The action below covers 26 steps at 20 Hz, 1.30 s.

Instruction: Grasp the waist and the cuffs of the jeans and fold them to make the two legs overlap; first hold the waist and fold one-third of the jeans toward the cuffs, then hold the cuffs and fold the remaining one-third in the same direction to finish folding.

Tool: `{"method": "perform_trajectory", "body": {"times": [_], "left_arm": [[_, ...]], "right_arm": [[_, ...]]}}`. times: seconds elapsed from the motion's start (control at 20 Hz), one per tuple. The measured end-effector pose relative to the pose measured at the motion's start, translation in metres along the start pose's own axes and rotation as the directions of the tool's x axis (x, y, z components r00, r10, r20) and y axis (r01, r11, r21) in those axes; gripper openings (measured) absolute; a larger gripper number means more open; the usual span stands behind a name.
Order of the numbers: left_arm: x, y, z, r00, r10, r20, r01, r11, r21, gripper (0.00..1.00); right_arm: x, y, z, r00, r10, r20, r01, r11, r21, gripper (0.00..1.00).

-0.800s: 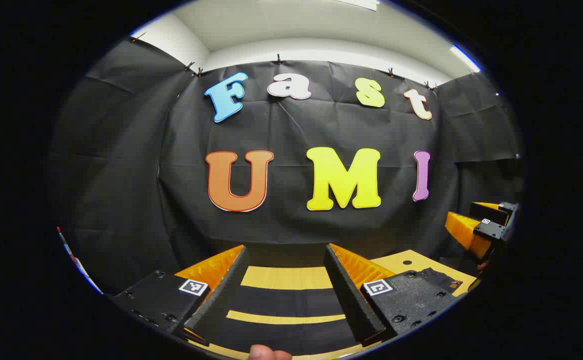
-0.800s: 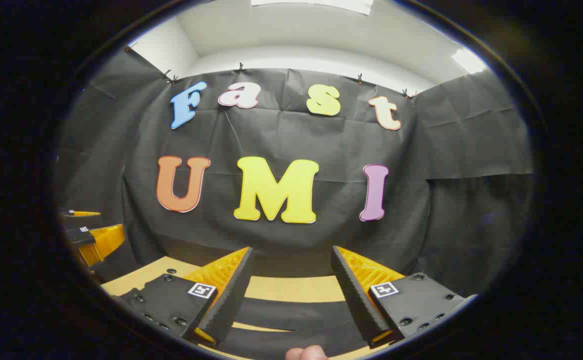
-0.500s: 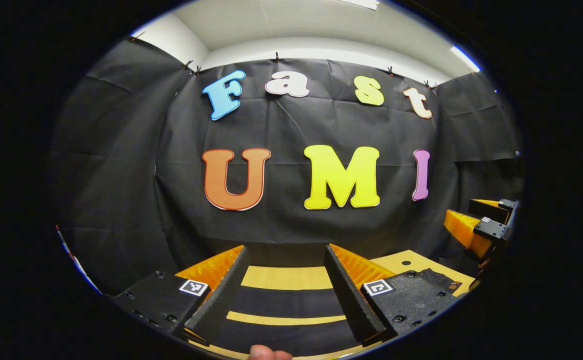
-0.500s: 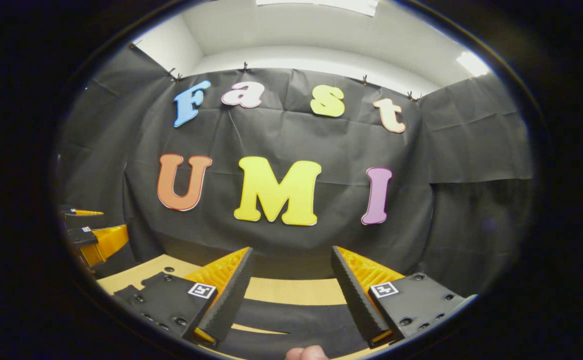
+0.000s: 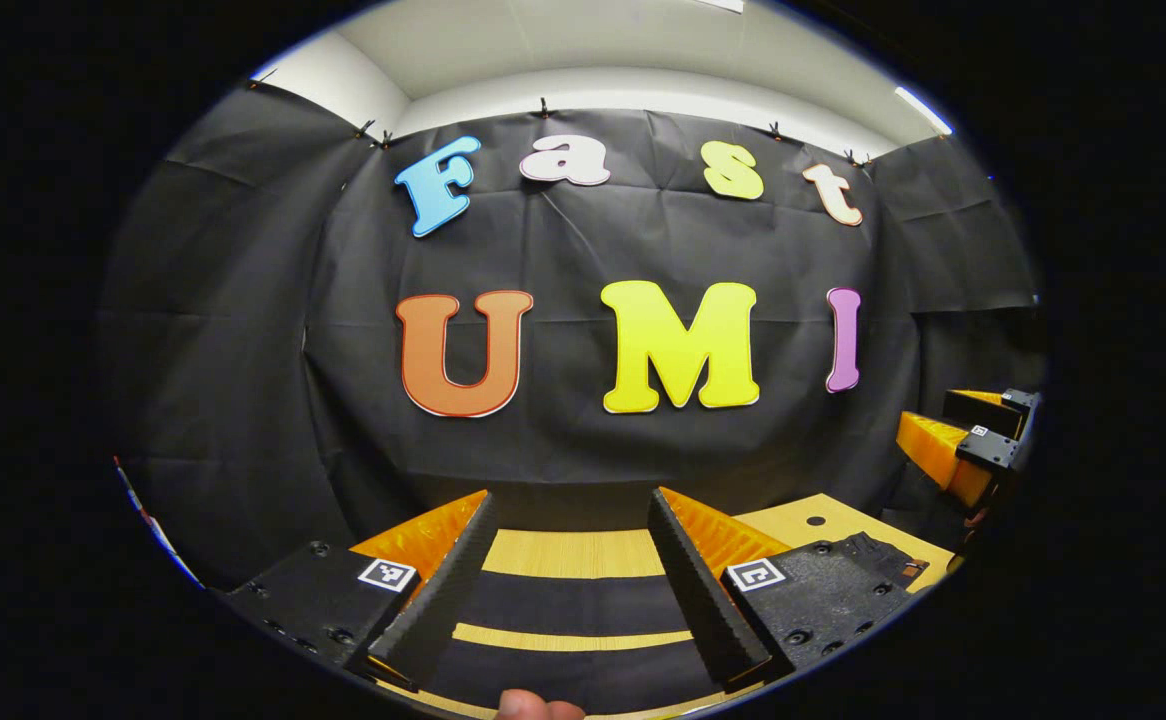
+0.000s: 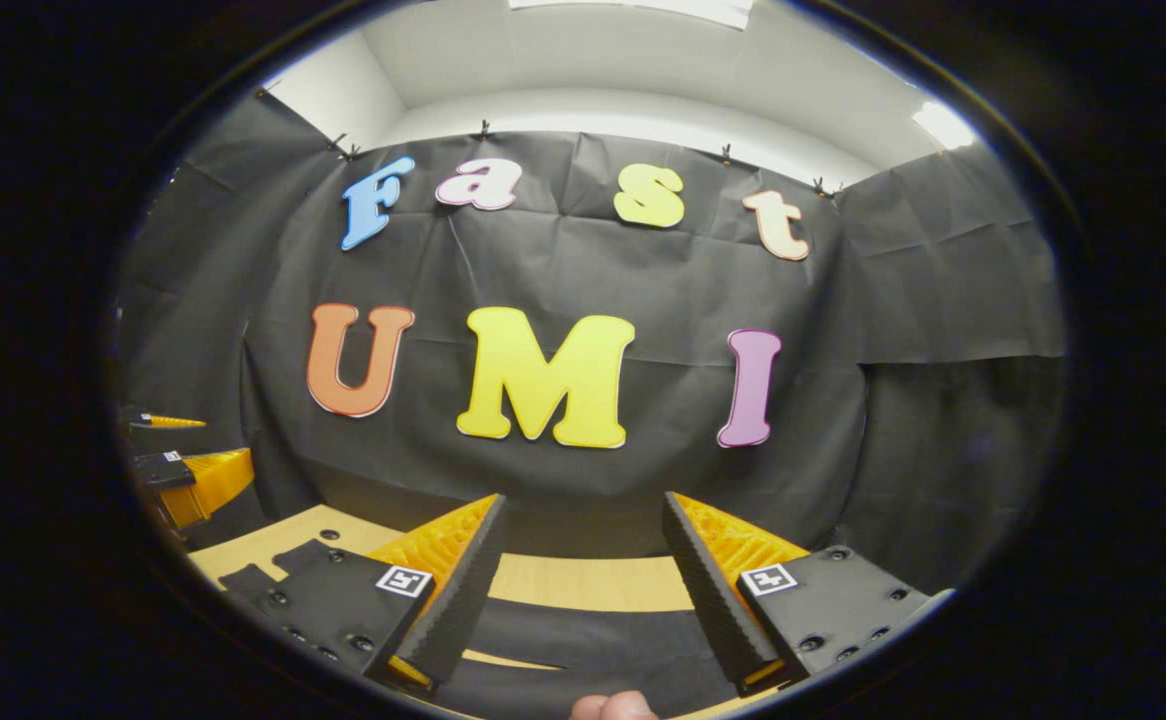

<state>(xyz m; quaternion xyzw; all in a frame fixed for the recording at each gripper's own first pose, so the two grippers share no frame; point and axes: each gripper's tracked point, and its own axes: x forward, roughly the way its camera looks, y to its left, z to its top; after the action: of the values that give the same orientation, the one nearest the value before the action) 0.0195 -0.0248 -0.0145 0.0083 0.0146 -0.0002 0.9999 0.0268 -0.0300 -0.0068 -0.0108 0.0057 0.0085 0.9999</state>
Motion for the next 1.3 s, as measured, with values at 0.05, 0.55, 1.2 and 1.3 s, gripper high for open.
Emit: {"method": "perform_trajectory", "body": {"times": [0.05,0.55,1.2,1.3], "left_arm": [[0.001,-0.001,-0.002,1.0,0.001,-0.005,-0.001,1.0,0.004,0.97],[0.015,0.043,-0.026,0.992,0.106,-0.068,-0.105,0.994,0.021,0.97],[-0.016,0.156,-0.168,0.862,0.245,-0.444,-0.403,0.861,-0.309,0.98],[-0.036,0.158,-0.203,0.819,0.213,-0.533,-0.469,0.784,-0.407,0.99]], "right_arm": [[-0.001,-0.002,-0.001,1.0,0.002,-0.004,-0.002,1.0,0.003,0.98],[0.011,-0.071,-0.033,0.993,-0.073,-0.088,0.073,0.997,0.0,0.94],[-0.002,-0.24,-0.178,0.824,-0.217,-0.523,0.369,0.907,0.205,0.96],[-0.012,-0.248,-0.2,0.787,-0.214,-0.579,0.423,0.87,0.253,0.94]]}}
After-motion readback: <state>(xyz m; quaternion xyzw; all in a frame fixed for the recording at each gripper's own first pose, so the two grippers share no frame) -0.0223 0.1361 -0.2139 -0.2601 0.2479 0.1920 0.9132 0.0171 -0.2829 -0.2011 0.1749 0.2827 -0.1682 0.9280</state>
